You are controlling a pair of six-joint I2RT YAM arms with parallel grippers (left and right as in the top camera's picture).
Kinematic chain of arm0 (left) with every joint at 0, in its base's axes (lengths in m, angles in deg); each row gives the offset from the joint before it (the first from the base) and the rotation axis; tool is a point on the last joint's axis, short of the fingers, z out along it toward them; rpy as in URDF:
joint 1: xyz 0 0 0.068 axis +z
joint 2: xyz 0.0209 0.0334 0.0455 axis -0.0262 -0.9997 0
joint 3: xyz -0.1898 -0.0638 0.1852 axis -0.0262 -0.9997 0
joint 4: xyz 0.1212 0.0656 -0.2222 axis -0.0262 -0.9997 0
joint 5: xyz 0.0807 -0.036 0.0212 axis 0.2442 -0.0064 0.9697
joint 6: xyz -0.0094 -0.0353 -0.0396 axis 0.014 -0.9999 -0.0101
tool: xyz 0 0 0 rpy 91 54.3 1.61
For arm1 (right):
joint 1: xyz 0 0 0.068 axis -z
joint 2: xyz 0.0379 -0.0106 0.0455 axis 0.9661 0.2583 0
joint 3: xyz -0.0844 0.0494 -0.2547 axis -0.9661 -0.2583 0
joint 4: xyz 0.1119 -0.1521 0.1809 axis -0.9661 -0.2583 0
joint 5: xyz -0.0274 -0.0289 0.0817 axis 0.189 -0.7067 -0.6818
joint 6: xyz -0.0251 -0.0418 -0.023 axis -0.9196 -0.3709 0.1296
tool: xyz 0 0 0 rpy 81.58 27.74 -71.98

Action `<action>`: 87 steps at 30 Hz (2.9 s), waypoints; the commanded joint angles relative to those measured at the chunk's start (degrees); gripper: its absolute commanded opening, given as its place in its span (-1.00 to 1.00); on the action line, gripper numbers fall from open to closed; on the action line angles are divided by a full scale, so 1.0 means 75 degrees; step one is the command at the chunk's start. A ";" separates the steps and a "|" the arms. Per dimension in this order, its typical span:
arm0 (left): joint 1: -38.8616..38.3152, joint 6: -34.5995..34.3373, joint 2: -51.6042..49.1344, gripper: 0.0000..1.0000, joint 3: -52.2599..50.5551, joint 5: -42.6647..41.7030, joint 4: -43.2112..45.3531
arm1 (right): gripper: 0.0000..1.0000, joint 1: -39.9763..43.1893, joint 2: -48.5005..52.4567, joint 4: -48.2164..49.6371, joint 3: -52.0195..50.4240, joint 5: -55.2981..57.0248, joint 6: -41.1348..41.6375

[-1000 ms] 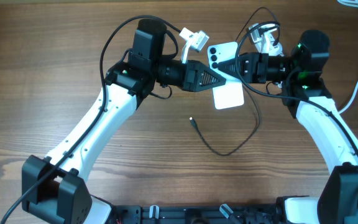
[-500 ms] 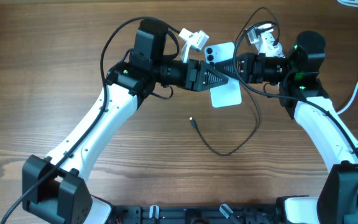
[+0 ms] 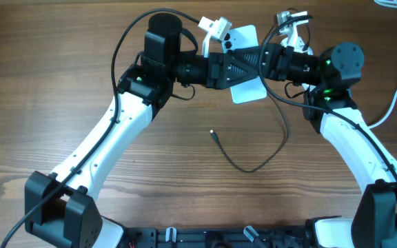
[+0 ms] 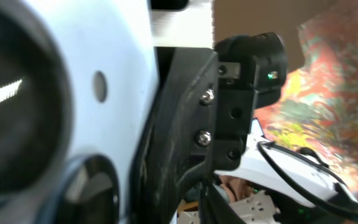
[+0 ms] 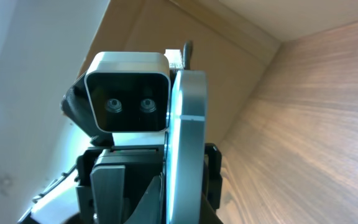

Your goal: Plug charger to phone and switch on socket

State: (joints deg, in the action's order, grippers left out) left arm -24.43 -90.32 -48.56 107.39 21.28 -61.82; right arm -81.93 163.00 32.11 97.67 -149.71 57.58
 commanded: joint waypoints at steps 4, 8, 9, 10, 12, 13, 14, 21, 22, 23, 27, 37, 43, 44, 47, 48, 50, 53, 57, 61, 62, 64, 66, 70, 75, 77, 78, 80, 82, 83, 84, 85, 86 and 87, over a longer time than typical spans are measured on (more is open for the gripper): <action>-0.0239 -0.0487 0.0245 -0.83 0.0300 -0.1093 0.0265 | -0.91 -0.0143 0.0204 -0.0087 -0.0099 0.0691 -0.0676; -0.0239 -0.0434 0.0245 -0.92 0.0300 -0.1087 0.0262 | -0.23 -0.0096 0.0204 -0.0090 -0.0099 0.0565 -0.0799; -0.0239 -0.0428 0.0242 -0.92 0.0300 -0.1087 0.0245 | 0.41 -0.0061 0.0204 -0.0117 -0.0099 0.0525 -0.0988; -0.0239 -0.0280 0.0242 -0.92 0.0300 -0.1087 0.0117 | 0.57 0.0015 0.0204 -0.0154 -0.0099 0.0463 -0.1169; -0.0239 0.0335 0.0242 -0.92 0.0300 -0.0947 -0.0519 | 0.64 0.0219 0.0204 -0.0495 -0.0099 0.0414 -0.1518; -0.0239 0.0609 0.0242 -0.92 0.0300 -0.0781 -0.0956 | 0.64 0.0323 0.0204 -0.0702 -0.0099 0.0338 -0.1751; -0.0239 0.1026 0.0242 -0.92 0.0300 -0.0484 -0.1562 | 0.64 0.0443 0.0204 -0.1061 -0.0099 0.0227 -0.2095; -0.0239 0.3652 0.0242 -0.92 0.0300 0.0402 -0.3722 | 0.37 0.0629 0.0204 -0.3888 -0.0099 -0.0606 -0.4395; -0.0239 0.3835 0.0242 -0.92 0.0300 0.0402 -0.3789 | 0.30 0.0629 0.0204 -0.4071 -0.0099 -0.0854 -0.4558; -0.0239 0.4086 0.0242 -0.92 0.0300 0.0402 -0.3873 | 0.24 0.0621 0.0204 -0.4208 -0.0099 -0.1294 -0.4634; -0.0242 0.4753 0.0242 -0.92 0.0300 0.0370 -0.4246 | 0.04 0.0600 0.0204 -0.4205 -0.0102 -0.2189 -0.4736; -0.0286 0.4281 0.0242 -0.56 0.0300 -0.0694 -0.3800 | -0.91 0.0551 0.0204 -0.4170 -0.0102 -0.2069 -0.4727; -0.0204 0.2337 0.0242 -0.09 0.0300 -0.0691 -0.2186 | -0.91 0.0708 0.0204 -0.4164 -0.0102 -0.2066 -0.4704; -0.0204 0.2148 0.0245 0.02 0.0300 -0.0691 -0.2020 | -0.91 0.0746 0.0204 -0.4159 -0.0099 -0.2066 -0.4709; -0.0195 0.1649 0.0242 0.13 0.0300 -0.0691 -0.1626 | -0.91 0.0918 0.0204 -0.4001 -0.0099 -0.1955 -0.4482; -0.0195 0.1498 0.0242 0.13 0.0300 -0.0673 -0.1553 | -0.91 0.0973 0.0204 -0.3791 -0.0099 -0.1903 -0.4299; -0.0195 0.1329 0.0245 0.15 0.0300 -0.0662 -0.1498 | -0.91 0.1026 0.0204 -0.3130 -0.0099 -0.1886 -0.3736; -0.0198 0.1326 0.0245 0.15 0.0300 -0.0664 -0.1507 | -0.91 0.1026 0.0204 -0.1760 -0.0099 -0.1839 -0.2483; -0.0213 0.1297 0.0245 0.10 0.0300 -0.0793 -0.1507 | -0.91 0.1032 0.0204 0.0329 -0.0099 -0.1539 -0.0673; -0.0210 0.1306 0.0245 0.07 0.0300 -0.0868 -0.1501 | -0.91 0.1032 0.0204 0.0510 -0.0102 -0.1119 -0.0119; -0.0210 0.1306 0.0245 0.04 0.0300 -0.0868 -0.1504 | -0.91 0.1032 0.0204 0.0399 -0.0099 -0.1058 -0.0114; -0.0213 0.1309 0.0245 -0.02 0.0300 -0.0868 -0.1504 | -0.91 0.1032 0.0204 0.0303 -0.0102 -0.0906 -0.0099; -0.0213 0.1309 0.0245 -0.07 0.0300 -0.0868 -0.1504 | -0.91 0.1032 0.0204 0.0160 -0.0102 -0.0664 -0.0044; -0.0210 0.1311 0.0245 -0.35 0.0300 -0.0868 -0.1504 | -0.91 0.1029 0.0204 0.0003 -0.0102 -0.0367 0.0064; -0.0210 0.1341 0.0245 -0.62 0.0300 -0.0863 -0.1504 | -0.91 0.1029 0.0204 0.0000 -0.0102 -0.0455 0.0058; -0.0210 0.1361 0.0245 -0.89 0.0300 -0.0863 -0.1504 | -0.91 0.1029 0.0204 0.0000 -0.0102 -0.0478 0.0032; -0.0210 0.1361 0.0245 -0.92 0.0300 -0.0863 -0.1507 | -0.86 0.1029 0.0204 -0.0003 -0.0102 -0.0493 0.0006; -0.0213 0.1361 0.0245 -0.92 0.0300 -0.0863 -0.1513 | -0.32 0.1032 0.0204 -0.0023 -0.0102 -0.0560 -0.0137; -0.0213 0.1381 0.0245 -0.92 0.0300 -0.0863 -0.1644 | -0.06 0.1032 0.0204 -0.0111 -0.0102 -0.0711 -0.0245; -0.0213 0.1478 0.0245 -0.92 0.0300 -0.0866 -0.1786 | -0.03 0.1032 0.0204 -0.0189 -0.0102 -0.0845 -0.0350; -0.0213 0.1632 0.0245 -0.92 0.0300 -0.0863 -0.1944 | -0.04 0.1032 0.0204 -0.0265 -0.0102 -0.0991 -0.0428; -0.0213 0.1818 0.0245 -0.92 0.0300 -0.0860 -0.2104 | -0.12 0.1029 0.0204 -0.0326 -0.0102 -0.1142 -0.0548; -0.0210 0.1973 0.0245 -0.92 0.0300 -0.0860 -0.2221 | -0.20 0.1029 0.0204 -0.0391 -0.0102 -0.1271 -0.0624; -0.0210 0.2008 0.0245 -0.92 0.0300 -0.0857 -0.2279 | -0.28 0.1029 0.0204 -0.0440 -0.0099 -0.1378 -0.0714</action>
State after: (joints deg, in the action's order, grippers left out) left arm -25.54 -79.89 -48.54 108.09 18.41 -77.99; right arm -74.54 163.67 29.58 97.12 -158.19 55.91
